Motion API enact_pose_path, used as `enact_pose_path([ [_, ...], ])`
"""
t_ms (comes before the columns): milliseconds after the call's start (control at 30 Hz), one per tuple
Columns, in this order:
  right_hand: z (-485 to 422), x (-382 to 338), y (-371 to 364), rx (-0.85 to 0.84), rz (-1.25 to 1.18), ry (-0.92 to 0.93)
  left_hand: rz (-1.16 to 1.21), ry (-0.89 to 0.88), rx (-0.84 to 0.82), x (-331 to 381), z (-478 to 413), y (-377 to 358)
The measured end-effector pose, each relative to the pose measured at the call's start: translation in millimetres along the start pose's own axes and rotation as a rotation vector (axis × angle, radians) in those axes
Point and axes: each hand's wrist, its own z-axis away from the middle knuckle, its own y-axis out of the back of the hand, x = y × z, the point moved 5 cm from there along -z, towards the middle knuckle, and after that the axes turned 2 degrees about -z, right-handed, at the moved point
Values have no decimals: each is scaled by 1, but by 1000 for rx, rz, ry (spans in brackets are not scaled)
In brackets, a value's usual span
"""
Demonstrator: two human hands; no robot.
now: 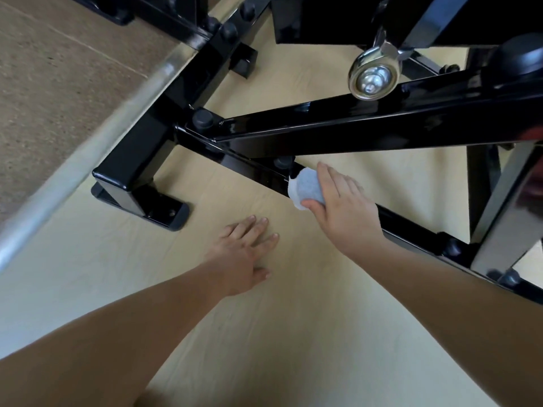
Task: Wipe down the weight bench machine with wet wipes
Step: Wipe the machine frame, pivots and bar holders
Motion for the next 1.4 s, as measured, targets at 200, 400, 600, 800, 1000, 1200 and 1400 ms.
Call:
enact_pose_path([
  [200, 68, 92, 8, -52, 172, -16, 10, -6, -2, -1, -1, -3],
  [400, 101, 138, 9, -136, 284, -41, -5, -8, -11, 0, -1, -3],
  [600, 55, 66, 0, -39, 157, -94, -2, -2, -16, 3, -1, -1],
  [800, -11, -19, -10, 1, 81, -10, -7, 7, -25, 3, -1, -1],
  [1000, 37, 52, 3, -65, 85, -65, -6, -5, -33, 1, 1, -3],
  [1200, 98, 125, 12, -104, 198, -206, 4, -10, -13, 4, 0, -3],
  [1400, 40, 55, 5, -48, 105, -112, 31, -2, -42, 7, -3, 1],
])
